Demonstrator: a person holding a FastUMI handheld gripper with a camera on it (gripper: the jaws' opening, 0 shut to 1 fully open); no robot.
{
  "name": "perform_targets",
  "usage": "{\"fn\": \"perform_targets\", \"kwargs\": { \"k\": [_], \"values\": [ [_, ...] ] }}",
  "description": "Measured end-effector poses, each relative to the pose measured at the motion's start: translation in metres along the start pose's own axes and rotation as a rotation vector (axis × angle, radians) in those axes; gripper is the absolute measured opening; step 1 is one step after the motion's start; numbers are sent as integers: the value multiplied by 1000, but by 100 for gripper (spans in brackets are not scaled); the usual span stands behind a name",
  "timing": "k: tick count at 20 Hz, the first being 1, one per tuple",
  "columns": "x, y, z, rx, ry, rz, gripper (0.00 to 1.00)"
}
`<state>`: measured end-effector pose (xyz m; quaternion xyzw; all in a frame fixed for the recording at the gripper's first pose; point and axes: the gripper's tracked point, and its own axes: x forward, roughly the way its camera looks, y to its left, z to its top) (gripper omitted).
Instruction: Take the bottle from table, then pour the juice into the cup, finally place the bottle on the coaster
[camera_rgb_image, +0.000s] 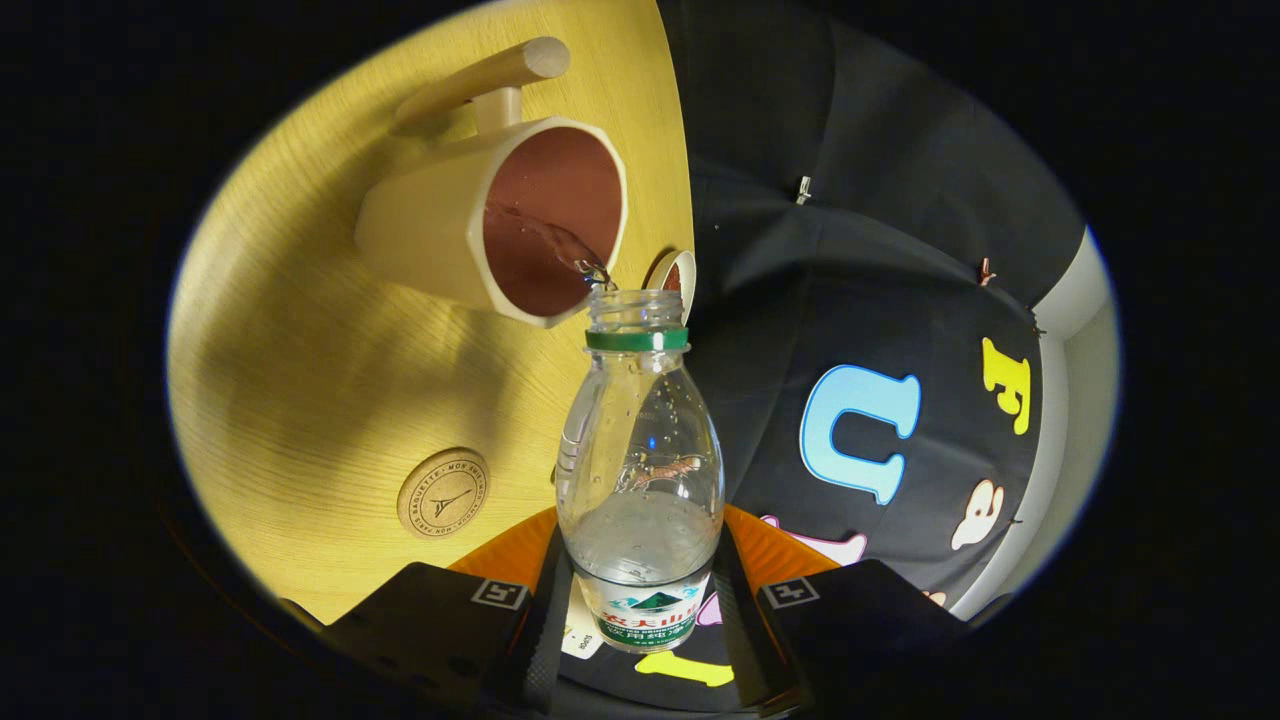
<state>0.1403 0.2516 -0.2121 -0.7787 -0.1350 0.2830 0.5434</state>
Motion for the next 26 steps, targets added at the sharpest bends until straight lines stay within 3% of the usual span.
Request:
{"fn": "perform_targets", "kwargs": {
  "k": [26],
  "values": [
    [9,-23,0,-157,-60,-40,69]
  ]
}}
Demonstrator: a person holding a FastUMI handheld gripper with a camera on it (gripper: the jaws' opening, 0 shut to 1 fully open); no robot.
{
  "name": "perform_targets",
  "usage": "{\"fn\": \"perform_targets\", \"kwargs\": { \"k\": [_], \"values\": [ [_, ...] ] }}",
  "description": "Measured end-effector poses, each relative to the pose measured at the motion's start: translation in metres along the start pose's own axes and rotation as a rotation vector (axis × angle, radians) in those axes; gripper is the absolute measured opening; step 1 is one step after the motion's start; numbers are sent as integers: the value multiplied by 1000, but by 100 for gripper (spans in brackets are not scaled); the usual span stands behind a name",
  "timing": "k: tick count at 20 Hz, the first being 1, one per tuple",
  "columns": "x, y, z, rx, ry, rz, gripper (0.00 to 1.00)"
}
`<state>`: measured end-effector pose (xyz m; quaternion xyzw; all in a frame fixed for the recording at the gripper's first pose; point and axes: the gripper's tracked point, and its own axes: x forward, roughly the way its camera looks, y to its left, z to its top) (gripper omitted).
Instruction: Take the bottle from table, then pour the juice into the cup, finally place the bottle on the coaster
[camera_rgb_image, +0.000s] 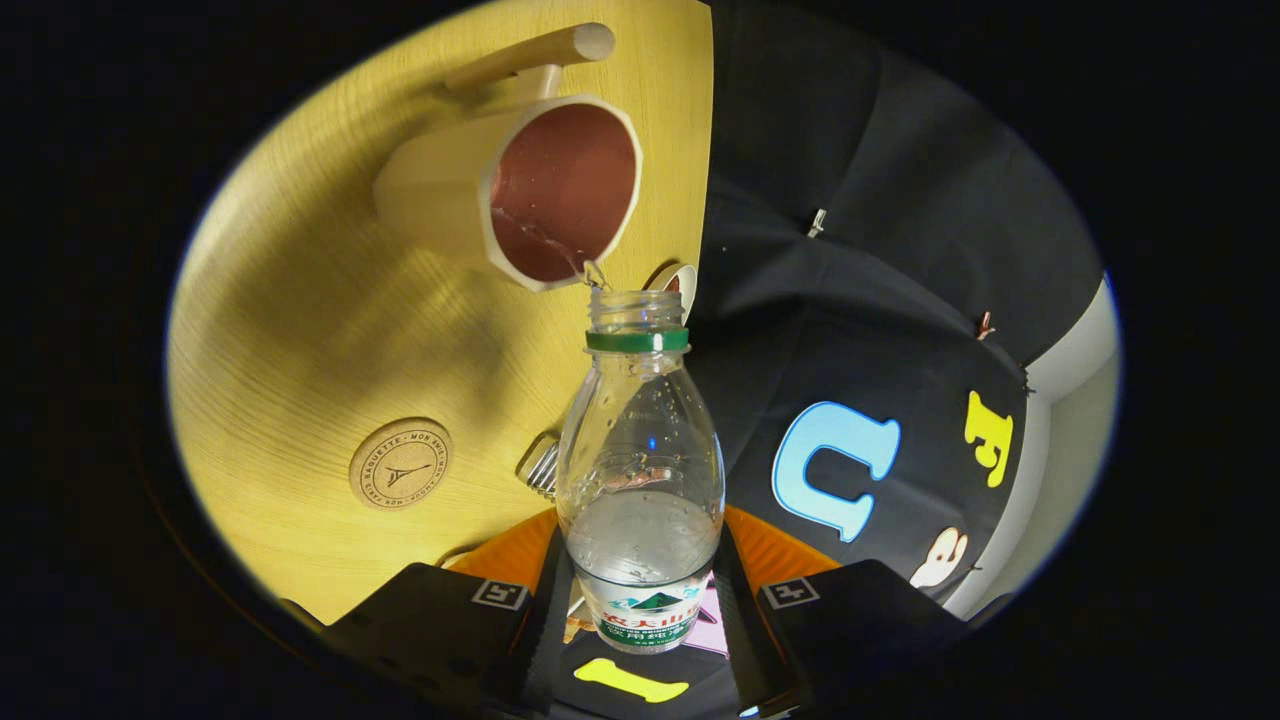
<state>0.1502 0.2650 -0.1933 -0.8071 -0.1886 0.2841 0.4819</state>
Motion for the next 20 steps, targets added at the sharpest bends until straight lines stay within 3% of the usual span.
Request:
{"fn": "perform_targets", "kwargs": {
  "k": [20],
  "values": [
    [-4,-10,17,-186,-87,-43,69]
  ]
}}
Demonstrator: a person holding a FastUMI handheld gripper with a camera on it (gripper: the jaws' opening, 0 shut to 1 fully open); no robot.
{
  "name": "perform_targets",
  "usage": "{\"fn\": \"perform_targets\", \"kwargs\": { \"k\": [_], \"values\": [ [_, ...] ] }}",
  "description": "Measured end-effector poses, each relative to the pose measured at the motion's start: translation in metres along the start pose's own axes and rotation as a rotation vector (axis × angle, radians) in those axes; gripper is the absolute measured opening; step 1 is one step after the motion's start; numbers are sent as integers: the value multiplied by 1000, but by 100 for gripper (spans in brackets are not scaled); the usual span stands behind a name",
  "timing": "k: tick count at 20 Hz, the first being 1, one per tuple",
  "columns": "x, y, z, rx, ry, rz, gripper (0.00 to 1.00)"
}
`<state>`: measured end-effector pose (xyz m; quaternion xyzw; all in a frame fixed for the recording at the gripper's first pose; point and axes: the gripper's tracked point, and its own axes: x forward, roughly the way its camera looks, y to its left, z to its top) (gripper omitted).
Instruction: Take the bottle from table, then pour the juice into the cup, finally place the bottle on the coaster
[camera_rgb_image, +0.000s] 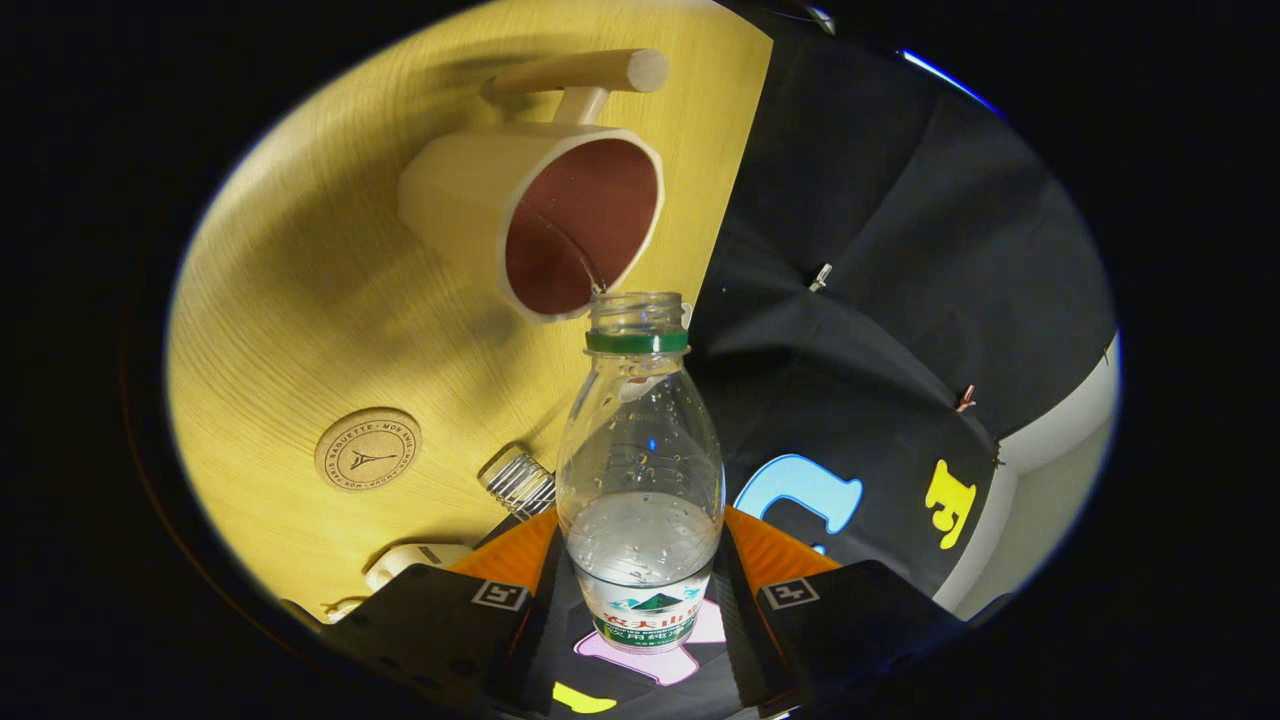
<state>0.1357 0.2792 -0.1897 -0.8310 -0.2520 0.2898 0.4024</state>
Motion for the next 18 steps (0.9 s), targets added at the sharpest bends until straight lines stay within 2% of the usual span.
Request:
{"fn": "perform_targets", "kwargs": {
  "k": [18],
  "values": [
    [5,-1,3,-49,-17,2,69]
  ]
}}
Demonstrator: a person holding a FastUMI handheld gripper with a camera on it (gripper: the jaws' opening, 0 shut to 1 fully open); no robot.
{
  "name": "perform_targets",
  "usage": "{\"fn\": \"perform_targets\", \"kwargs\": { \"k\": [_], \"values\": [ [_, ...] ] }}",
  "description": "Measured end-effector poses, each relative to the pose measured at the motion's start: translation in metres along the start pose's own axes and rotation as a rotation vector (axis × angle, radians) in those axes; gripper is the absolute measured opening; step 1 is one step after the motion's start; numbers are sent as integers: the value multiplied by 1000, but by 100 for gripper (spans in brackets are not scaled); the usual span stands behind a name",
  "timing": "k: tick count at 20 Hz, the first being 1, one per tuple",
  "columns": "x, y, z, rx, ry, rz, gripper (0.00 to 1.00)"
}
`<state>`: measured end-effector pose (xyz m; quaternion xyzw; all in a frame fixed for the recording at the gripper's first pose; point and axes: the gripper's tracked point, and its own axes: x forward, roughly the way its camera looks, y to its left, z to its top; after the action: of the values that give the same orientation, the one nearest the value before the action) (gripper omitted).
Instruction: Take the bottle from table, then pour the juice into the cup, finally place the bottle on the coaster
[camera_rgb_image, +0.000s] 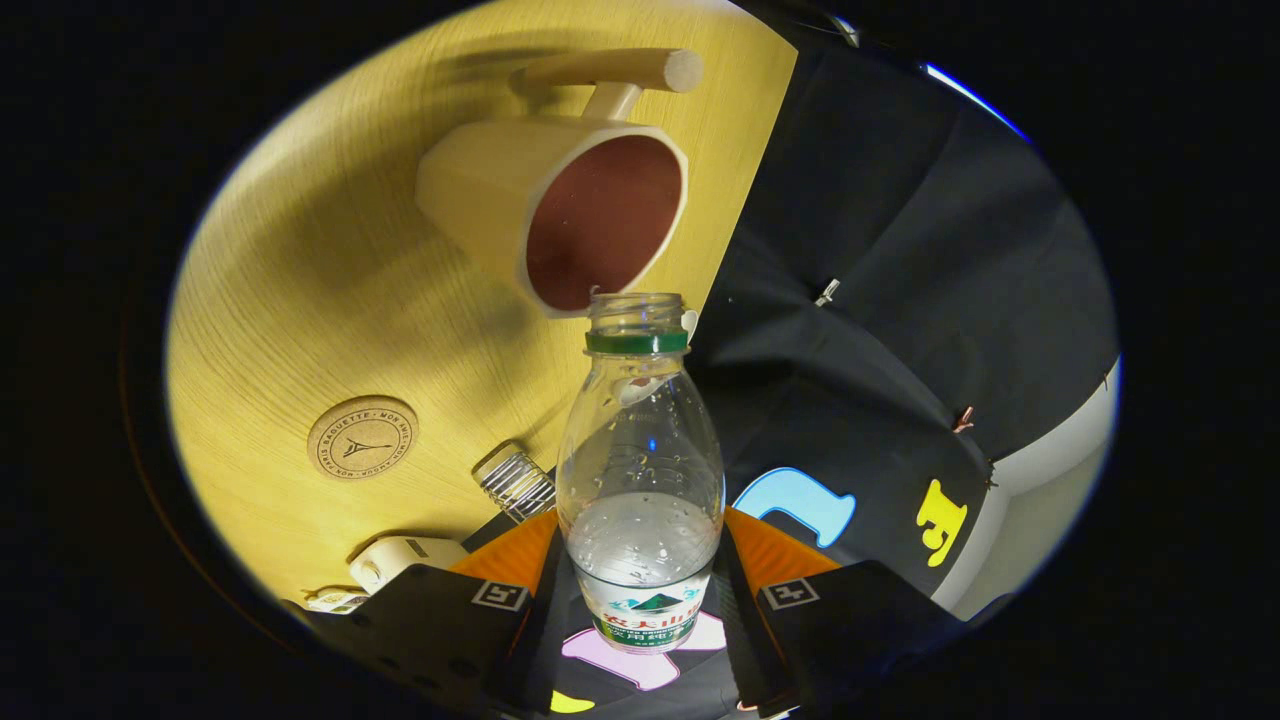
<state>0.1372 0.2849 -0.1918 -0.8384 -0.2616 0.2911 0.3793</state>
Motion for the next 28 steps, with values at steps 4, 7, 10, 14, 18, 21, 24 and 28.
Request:
{"fn": "perform_targets", "kwargs": {
  "k": [4,7,10,14,18,21,24,28],
  "values": [
    [-1,0,2,-2,1,-1,69],
    [-1,-2,1,-4,4,-1,69],
    [-1,-4,1,-2,7,-2,69],
    [-3,-5,4,-6,6,-1,69],
    [-5,-8,3,8,12,0,69],
    [-10,-8,1,37,25,10,69],
    [-15,-7,-14,150,86,48,69],
    [-24,-12,-35,414,195,95,69]
  ]
}}
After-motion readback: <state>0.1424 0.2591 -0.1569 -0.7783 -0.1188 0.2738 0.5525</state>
